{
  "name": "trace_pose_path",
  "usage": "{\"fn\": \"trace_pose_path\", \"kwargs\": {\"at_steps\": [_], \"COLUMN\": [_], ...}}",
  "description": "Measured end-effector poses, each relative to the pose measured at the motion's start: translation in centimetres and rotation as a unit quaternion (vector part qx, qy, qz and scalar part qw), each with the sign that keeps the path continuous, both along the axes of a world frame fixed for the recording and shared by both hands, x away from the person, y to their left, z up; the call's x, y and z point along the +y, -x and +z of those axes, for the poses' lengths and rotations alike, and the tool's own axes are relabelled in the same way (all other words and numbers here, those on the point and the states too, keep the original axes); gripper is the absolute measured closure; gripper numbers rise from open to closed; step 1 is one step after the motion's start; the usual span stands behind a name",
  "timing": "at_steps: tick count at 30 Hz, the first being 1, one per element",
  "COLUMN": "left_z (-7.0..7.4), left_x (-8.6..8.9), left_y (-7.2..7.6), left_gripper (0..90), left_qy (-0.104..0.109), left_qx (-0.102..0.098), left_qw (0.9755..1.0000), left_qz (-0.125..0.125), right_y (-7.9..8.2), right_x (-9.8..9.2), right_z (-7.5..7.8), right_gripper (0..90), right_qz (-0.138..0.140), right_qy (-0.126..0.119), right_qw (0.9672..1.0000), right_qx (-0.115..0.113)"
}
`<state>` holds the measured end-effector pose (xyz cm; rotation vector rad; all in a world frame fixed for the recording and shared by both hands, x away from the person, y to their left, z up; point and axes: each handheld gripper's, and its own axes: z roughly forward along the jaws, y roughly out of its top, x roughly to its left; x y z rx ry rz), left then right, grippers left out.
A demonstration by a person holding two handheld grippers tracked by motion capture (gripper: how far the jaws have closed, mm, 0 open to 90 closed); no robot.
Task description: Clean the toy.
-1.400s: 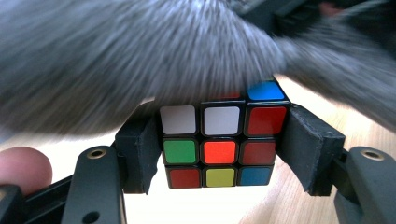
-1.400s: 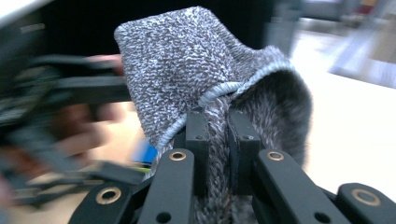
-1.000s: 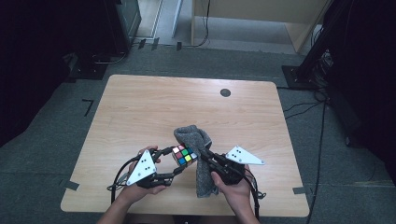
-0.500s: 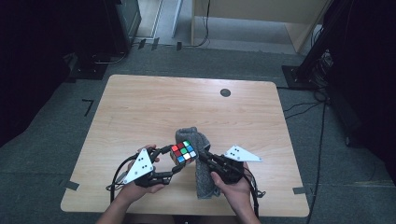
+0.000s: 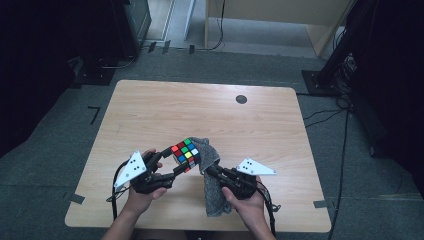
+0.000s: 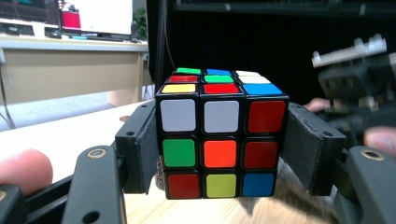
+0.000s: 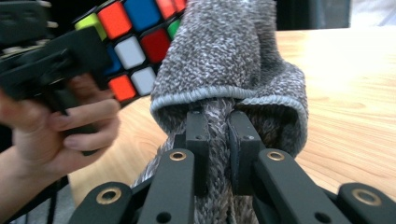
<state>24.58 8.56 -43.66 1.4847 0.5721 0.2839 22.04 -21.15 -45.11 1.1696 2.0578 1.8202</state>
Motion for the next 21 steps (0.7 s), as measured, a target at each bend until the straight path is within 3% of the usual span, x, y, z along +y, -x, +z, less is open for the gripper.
{"fn": "trace_pose_path", "kwargs": {"at_steps": [8,12,17,21], "left_z": [0.1,0.0,-0.1,-0.1], "left_x": [-0.5,-1.1,-1.5,-1.3], "left_y": [0.2,0.5,0.5,0.5], "left_gripper": [34.8,34.8,34.8,34.8], "left_qy": [0.023,0.015,0.005,-0.001], "left_qx": [0.011,0.009,0.007,0.004], "left_qw": [0.9996,0.9997,0.9998,1.0], "left_qz": [-0.013,-0.018,-0.016,-0.006], "right_y": [0.3,0.7,1.3,1.3], "right_x": [1.5,2.6,3.9,4.1], "right_z": [-0.7,-1.0,-1.4,-1.5], "right_gripper": [81.5,81.5,81.2,81.2], "right_qz": [0.027,0.045,0.073,0.064], "right_qy": [-0.014,-0.02,-0.008,0.019], "right_qw": [0.9995,0.9987,0.9973,0.9977], "right_qx": [0.007,0.01,0.001,-0.014]}}
